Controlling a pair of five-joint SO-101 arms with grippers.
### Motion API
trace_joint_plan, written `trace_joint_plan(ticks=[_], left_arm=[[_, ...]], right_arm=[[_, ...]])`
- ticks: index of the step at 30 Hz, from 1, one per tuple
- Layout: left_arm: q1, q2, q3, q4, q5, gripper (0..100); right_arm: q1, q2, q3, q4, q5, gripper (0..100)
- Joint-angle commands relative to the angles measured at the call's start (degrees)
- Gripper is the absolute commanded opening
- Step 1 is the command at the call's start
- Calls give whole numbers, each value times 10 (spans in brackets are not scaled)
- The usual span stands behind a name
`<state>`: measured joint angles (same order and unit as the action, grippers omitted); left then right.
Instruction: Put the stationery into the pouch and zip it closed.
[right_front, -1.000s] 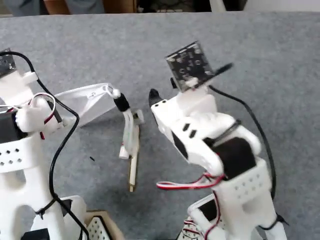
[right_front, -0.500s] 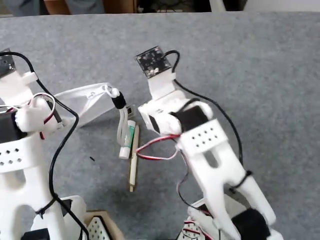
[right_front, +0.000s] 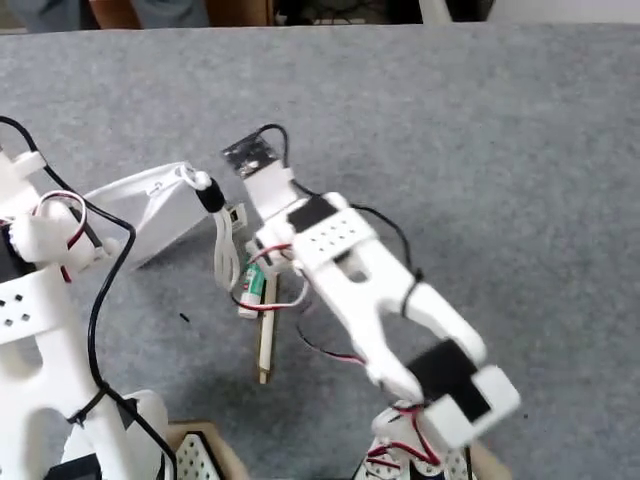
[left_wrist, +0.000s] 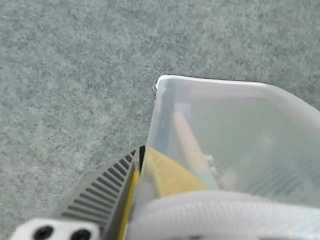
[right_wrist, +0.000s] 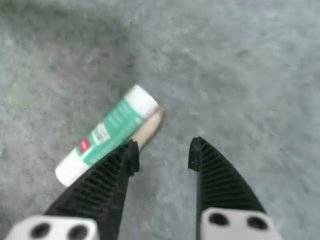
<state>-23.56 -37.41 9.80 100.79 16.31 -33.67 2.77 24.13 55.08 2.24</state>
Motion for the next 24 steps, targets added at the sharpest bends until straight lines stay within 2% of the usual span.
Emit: trace_joint_plan(ticks=[1, 12, 24], left_arm=[[-7, -3, 0, -1, 7, 28], [-7, -3, -3, -1, 7, 29], [-7, -3, -3, -2, 7, 29]], right_arm=[[-8, 52, -73, -7, -39, 181], [-9, 188, -213, 3, -44, 180], [-40, 275, -356, 196, -45, 180]])
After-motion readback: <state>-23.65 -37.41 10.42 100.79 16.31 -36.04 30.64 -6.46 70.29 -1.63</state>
